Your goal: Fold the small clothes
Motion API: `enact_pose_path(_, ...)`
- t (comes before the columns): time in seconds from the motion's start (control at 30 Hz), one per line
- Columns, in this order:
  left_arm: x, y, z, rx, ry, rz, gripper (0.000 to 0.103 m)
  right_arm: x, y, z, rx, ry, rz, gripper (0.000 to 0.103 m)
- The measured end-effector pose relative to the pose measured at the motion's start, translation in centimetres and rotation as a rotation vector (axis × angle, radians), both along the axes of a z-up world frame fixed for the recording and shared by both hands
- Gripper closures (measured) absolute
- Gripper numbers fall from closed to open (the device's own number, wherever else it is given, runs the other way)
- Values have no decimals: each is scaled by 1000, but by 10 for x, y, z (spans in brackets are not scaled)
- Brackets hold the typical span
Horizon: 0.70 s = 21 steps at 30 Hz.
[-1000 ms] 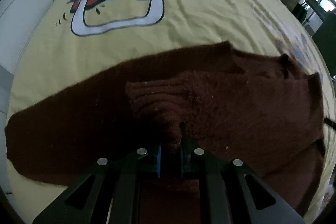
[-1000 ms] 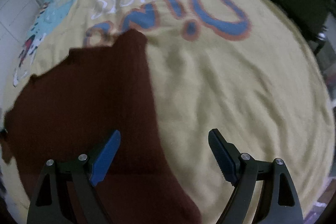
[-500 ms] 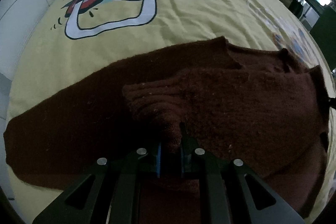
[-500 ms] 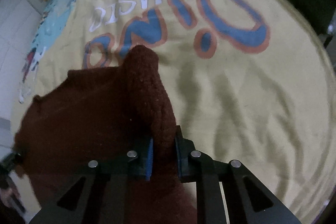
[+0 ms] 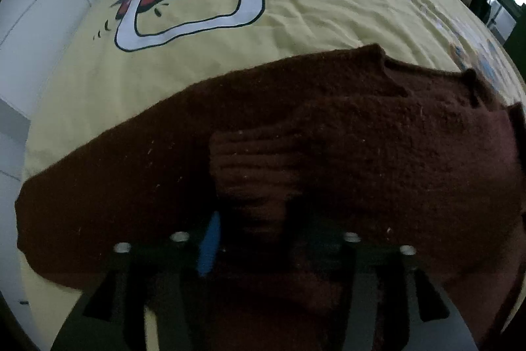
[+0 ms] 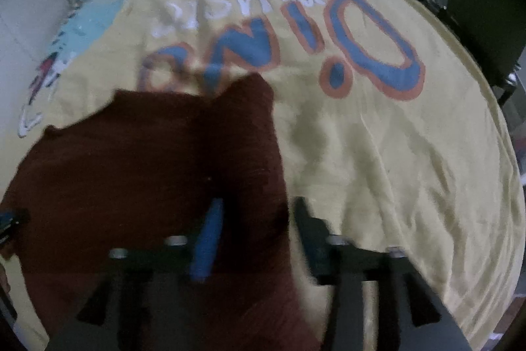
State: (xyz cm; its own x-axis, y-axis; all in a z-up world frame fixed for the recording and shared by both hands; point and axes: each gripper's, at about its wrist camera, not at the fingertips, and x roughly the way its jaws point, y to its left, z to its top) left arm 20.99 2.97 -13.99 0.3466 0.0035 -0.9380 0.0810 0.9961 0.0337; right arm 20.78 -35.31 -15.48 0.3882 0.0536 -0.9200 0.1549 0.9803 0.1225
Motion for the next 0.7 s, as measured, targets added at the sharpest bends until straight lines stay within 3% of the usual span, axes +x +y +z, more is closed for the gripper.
enact_pose_path(0.03,-2,2,6,-15,-13,5,36,-3,4,8,-8,-24,9,24)
enact_pose_path(0.07,-3,5,11,-24,-24,11,29,-5,10,17,-15,-51,24,20)
enact_pose_path(0.13,-4,9,25,-48,-57,28,2,-10,26,31,-19,-101,55,17)
enact_pose_path(0.23,-8,4,46,-77,-117,28,1,-12,51,45,-9,-152,92,0)
enact_pose_path(0.37,-16,-21,54,-82,-169,-20,1,-17,95,51,5,-203,163,0)
enact_pose_path(0.53,-22,-53,22,-50,-128,-76,1,-24,145,22,-26,-171,226,0)
enact_pose_path(0.7,-24,-55,-24,-10,-49,-46,1,-27,151,-21,-59,-78,251,0)
